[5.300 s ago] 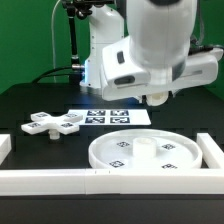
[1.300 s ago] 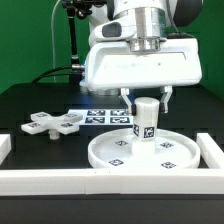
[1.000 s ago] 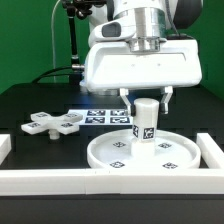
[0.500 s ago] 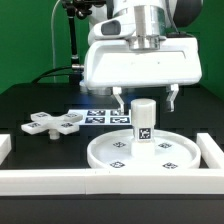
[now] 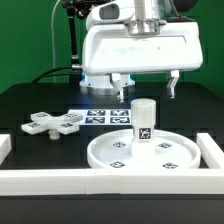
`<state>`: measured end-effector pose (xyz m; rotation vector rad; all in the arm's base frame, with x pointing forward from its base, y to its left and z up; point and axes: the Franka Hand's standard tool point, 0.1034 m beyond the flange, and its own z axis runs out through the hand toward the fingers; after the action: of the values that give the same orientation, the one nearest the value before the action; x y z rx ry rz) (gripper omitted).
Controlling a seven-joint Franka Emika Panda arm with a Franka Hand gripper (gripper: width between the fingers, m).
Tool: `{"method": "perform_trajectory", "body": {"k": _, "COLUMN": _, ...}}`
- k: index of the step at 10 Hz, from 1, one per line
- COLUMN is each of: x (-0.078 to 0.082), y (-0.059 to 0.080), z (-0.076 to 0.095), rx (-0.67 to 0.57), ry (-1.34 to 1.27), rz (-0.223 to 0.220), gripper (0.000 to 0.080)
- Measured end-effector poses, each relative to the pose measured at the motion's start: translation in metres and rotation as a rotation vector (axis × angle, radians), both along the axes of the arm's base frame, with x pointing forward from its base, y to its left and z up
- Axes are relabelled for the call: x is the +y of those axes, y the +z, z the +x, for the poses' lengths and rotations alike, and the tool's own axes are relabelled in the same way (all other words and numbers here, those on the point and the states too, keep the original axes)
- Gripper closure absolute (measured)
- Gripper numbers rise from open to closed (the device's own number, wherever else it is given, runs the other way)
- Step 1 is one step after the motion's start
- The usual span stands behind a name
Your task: Assemble round table
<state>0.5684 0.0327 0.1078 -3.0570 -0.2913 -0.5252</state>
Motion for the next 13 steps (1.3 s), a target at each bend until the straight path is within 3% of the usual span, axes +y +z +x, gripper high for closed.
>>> {"method": "perform_trajectory", "body": {"k": 2, "x": 0.002, "y": -0.003, "z": -0.003, "rx": 0.036, "ry": 0.004, "rz": 0.004, "gripper": 0.0151}}
{"method": "perform_trajectory", "body": {"k": 6, "x": 0.000, "y": -0.010, "z": -0.004, "rx": 0.294, "ry": 0.021, "rz": 0.029, "gripper": 0.0151}}
{"method": "perform_trajectory", "body": {"k": 13, "x": -0.006, "y": -0.022, "z": -0.002, "rx": 0.283, "ry": 0.019, "rz": 0.025, "gripper": 0.0151}}
